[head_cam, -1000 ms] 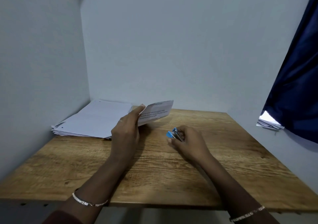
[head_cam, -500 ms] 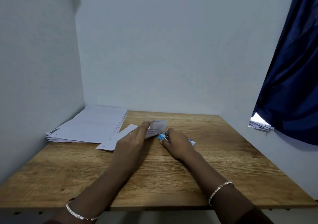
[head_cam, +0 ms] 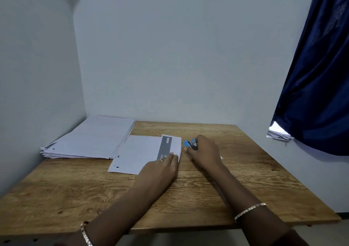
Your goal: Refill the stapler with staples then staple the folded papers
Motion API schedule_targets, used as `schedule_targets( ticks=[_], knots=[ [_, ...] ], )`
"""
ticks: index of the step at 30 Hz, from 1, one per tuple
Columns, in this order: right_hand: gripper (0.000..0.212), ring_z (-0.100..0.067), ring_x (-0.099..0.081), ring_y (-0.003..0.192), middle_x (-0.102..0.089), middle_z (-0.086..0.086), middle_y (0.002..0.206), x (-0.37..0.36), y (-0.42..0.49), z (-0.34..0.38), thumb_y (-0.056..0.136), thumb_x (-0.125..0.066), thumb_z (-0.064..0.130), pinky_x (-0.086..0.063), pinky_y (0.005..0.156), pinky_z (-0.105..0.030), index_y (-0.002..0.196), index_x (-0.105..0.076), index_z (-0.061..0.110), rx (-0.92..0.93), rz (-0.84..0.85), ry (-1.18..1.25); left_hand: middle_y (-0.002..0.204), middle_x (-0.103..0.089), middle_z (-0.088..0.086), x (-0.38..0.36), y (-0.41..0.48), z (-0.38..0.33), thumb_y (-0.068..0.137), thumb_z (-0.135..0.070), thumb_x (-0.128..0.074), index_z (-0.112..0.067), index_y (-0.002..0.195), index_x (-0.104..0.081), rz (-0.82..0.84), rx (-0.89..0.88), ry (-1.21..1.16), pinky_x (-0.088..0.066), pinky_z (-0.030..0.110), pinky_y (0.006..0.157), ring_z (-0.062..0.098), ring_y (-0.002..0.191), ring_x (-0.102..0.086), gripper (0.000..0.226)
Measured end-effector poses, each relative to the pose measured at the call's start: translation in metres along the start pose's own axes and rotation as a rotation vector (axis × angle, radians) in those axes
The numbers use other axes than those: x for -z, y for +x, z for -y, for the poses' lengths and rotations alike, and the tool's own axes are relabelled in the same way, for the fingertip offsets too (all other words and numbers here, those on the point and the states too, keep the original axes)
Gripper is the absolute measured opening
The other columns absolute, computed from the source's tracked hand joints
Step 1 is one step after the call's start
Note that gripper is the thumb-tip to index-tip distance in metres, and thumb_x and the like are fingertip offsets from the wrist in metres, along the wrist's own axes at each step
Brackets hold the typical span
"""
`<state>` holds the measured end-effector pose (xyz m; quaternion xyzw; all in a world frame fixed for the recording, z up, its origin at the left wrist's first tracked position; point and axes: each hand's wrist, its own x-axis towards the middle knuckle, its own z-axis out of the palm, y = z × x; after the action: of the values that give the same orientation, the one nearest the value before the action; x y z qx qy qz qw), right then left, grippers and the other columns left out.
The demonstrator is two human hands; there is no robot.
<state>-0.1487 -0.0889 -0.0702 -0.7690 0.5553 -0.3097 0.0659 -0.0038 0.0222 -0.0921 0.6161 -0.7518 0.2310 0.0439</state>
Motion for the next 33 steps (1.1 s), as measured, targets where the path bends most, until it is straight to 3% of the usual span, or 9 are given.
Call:
schedule_targets(
  ticks=[3,7,14,17,20,22,25,29,33],
  knots=[
    [0.036,-0.023,-0.051,0.072,-0.047,0.004,0.065,-0.001,0.003,0.007,0.081,-0.074,0.031,-0.024,0.05,-0.03,0.067,-0.045,0.016,-0.059,-0.029,0.0,0.159,-0.031,0.027,-0.002,0.005,-0.005,0.102,-0.003,-0.04,0.004,0.153,-0.02,0.025,-0.006,0.053,-0.057,0.047,0.082,0.04,0.123,-0.061,0.055],
    [0.05,-0.023,-0.048,0.073,-0.039,0.006,0.064,-0.005,0.005,0.011,0.077,-0.078,0.032,-0.026,0.054,-0.03,0.062,-0.033,0.019,-0.119,-0.003,-0.029,0.143,-0.051,0.029,-0.001,0.016,-0.025,0.102,0.0,-0.034,0.01,0.145,-0.033,0.069,0.032,0.097,-0.057,0.047,0.081,0.041,0.118,-0.063,0.044],
    [0.054,-0.019,-0.046,0.073,-0.049,0.002,0.071,-0.013,0.009,0.007,0.075,-0.083,0.041,-0.016,0.047,-0.024,0.061,-0.035,0.02,-0.128,0.005,-0.035,0.123,-0.066,0.016,0.005,0.022,-0.031,0.101,-0.008,-0.046,-0.005,0.128,-0.052,0.172,0.063,0.071,-0.055,0.04,0.078,0.036,0.108,-0.067,0.028],
    [0.053,-0.019,-0.046,0.074,-0.043,0.005,0.065,-0.017,0.007,0.004,0.079,-0.079,0.039,-0.016,0.047,-0.024,0.06,-0.033,0.021,-0.143,-0.008,-0.022,0.128,-0.066,0.01,0.001,0.019,-0.025,0.105,-0.027,-0.045,-0.013,0.129,-0.054,0.141,0.065,0.036,-0.053,0.038,0.078,0.032,0.111,-0.066,0.029],
    [0.054,-0.018,-0.045,0.072,-0.037,0.008,0.063,-0.017,0.004,0.003,0.08,-0.078,0.044,-0.015,0.047,-0.025,0.06,-0.033,0.021,-0.14,-0.013,-0.018,0.114,-0.07,0.002,-0.004,0.014,-0.021,0.104,-0.054,-0.029,-0.02,0.114,-0.06,0.019,0.085,-0.08,-0.044,0.034,0.069,0.025,0.101,-0.068,0.047],
    [0.054,-0.019,-0.043,0.068,-0.037,0.008,0.061,-0.014,0.002,0.002,0.082,-0.075,0.046,-0.015,0.048,-0.026,0.059,-0.034,0.02,-0.137,-0.017,0.007,0.108,-0.072,0.001,-0.002,0.009,-0.019,0.103,-0.059,-0.026,-0.022,0.106,-0.063,-0.012,0.092,-0.151,-0.047,0.034,0.07,0.023,0.096,-0.068,0.052],
    [0.049,-0.017,-0.04,0.054,-0.041,0.003,0.054,-0.004,0.0,0.001,0.089,-0.069,0.04,-0.027,0.052,-0.026,0.055,-0.044,0.014,-0.21,-0.04,0.098,0.105,-0.073,0.003,0.006,0.004,-0.013,0.102,-0.058,-0.027,-0.024,0.104,-0.067,-0.014,0.139,-0.293,-0.055,0.035,0.077,0.022,0.092,-0.068,0.053],
    [0.04,-0.015,-0.055,0.053,-0.058,-0.002,0.054,0.029,-0.001,-0.012,0.094,-0.06,0.021,-0.041,0.053,-0.024,0.057,-0.059,0.007,-0.328,-0.167,0.224,0.108,-0.074,0.0,0.02,0.003,-0.003,0.104,-0.051,-0.031,-0.025,0.112,-0.068,-0.119,0.297,-0.359,-0.055,0.03,0.075,0.019,0.091,-0.069,0.046],
    [0.029,-0.024,-0.069,0.076,-0.075,-0.013,0.077,0.056,0.002,-0.024,0.093,-0.055,0.011,-0.055,0.067,-0.033,0.076,-0.073,-0.003,-0.328,-0.252,0.312,0.095,-0.074,0.0,0.03,0.014,0.009,0.105,-0.043,-0.035,-0.021,0.103,-0.07,-0.258,0.4,-0.352,-0.041,0.025,0.063,0.019,0.083,-0.068,0.041]
  ],
)
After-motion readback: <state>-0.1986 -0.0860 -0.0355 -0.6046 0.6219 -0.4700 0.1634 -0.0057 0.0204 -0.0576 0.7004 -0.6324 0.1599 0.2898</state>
